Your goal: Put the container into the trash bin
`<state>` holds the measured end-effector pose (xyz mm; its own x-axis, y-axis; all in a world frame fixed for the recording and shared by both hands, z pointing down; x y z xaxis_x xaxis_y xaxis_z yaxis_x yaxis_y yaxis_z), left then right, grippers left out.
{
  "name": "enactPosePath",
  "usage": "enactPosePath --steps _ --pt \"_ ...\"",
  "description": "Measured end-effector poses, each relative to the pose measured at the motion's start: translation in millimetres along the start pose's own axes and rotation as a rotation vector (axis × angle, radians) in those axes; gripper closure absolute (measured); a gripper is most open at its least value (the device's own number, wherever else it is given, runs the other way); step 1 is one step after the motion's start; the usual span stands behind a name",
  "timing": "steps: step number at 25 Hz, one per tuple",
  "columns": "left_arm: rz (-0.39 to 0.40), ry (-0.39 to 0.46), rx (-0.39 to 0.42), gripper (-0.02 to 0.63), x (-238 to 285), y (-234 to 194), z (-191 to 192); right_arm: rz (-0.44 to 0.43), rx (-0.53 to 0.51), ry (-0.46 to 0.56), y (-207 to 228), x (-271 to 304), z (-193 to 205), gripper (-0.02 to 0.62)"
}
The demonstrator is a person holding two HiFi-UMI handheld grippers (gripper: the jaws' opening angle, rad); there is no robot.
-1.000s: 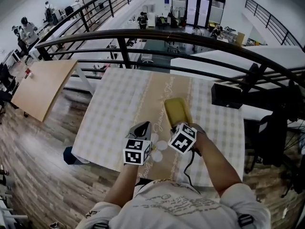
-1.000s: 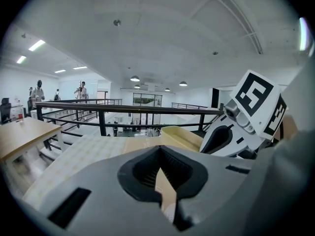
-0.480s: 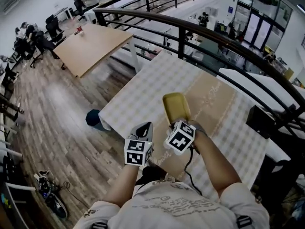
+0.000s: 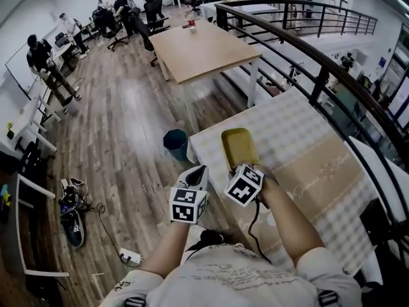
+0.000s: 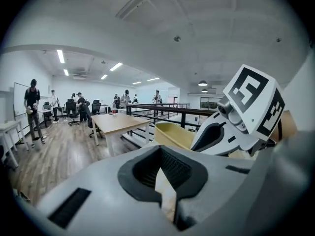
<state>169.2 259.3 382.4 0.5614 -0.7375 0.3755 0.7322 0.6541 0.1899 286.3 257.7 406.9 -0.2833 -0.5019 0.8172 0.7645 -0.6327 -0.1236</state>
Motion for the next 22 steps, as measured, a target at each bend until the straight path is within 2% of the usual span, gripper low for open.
enactPosePath --steps 6,11,22 --pt "-0.031 0.001 -0.004 0.601 -12 -31 7 -0.03 -0.053 -0.009 -21 20 -34 0.578" --pt "-0.089 0.019 -0.026 0.601 -23 -64 8 -0.064 -0.12 -0.014 -34 39 -68 0.577" --pt "-0.197 0.014 -0.09 0.601 -38 -161 43 -0.124 -0.196 -0.009 -67 98 -151 0.577"
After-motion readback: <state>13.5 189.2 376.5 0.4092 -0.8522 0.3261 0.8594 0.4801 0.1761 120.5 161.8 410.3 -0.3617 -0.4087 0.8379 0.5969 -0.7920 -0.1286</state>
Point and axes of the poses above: the fingertips, and each gripper's own axes: x forward along the fingers, y to its right, z out of its underside, the point moved 6 cm from there along -x, backward along the fingers, and after that the axes turned 14 degrees about x, right-handed, at the moved point
